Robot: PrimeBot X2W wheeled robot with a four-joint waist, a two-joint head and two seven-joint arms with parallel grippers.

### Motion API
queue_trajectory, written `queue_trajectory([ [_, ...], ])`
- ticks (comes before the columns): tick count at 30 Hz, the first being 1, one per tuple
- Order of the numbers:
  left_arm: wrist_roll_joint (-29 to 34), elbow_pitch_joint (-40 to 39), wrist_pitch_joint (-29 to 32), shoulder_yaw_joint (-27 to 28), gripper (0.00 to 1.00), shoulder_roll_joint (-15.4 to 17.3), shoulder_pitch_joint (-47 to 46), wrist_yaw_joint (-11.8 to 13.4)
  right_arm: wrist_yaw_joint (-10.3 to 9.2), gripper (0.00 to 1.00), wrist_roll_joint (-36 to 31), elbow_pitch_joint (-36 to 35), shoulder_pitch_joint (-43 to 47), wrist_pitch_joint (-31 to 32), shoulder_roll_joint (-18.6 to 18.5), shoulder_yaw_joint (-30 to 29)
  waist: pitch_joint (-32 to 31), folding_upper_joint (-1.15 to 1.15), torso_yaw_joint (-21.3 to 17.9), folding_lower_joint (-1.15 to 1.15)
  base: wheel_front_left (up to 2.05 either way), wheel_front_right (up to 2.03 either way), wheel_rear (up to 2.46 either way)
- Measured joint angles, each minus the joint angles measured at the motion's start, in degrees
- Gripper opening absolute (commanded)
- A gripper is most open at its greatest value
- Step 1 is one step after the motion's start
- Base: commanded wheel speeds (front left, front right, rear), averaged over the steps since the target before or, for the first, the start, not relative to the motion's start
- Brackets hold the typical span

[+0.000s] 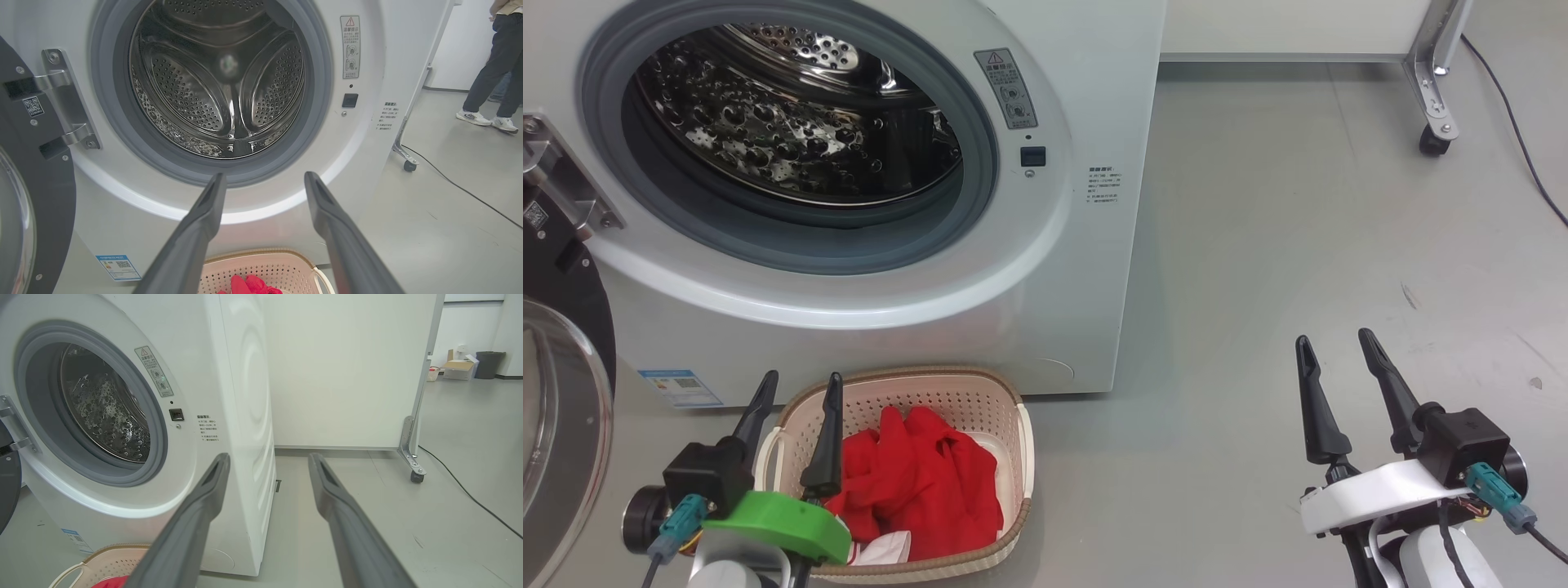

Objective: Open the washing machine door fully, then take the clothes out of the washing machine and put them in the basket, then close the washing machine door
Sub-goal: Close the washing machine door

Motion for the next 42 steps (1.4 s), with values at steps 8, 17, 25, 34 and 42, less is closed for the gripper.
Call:
queue_trajectory([
  [8, 0.0, -0.7, 0.0, 0.0, 1.0, 0.0, 0.7, 0.0, 0.01, 1.0, 0.0, 0.0, 0.0, 0.0, 0.0, 0.0, 0.0, 0.0, 0.0, 0.0, 0.0, 0.0, 0.0],
  [17, 0.0, -1.4, 0.0, 0.1, 1.0, 0.0, 1.0, 0.0, 0.16, 1.0, 0.0, 0.0, 0.1, 0.0, 0.0, 0.0, -0.1, 0.0, 0.0, 0.0, 0.0, 0.0, 0.0],
  [25, 0.0, -1.7, 0.0, 0.0, 1.0, 0.0, 1.3, 0.0, 0.47, 1.0, -0.1, 0.0, 0.1, 0.0, 0.1, 0.0, -0.3, 0.0, 0.0, 0.0, 0.0, 0.0, 0.0],
  [34, 0.0, -1.7, 0.0, -0.1, 1.0, 0.0, 1.7, 0.0, 0.49, 1.0, -0.2, 0.0, 0.1, 0.0, 0.1, 0.3, -0.4, 0.0, -0.2, 0.0, -0.18, 0.18, 0.0],
  [42, 0.0, -1.8, 0.0, -0.4, 1.0, 0.0, 1.7, 0.0, 0.49, 1.0, -0.2, 0.1, 0.1, 0.0, 0.2, 0.3, -0.4, 0.0, -0.4, 0.0, -0.52, 0.52, 0.0],
])
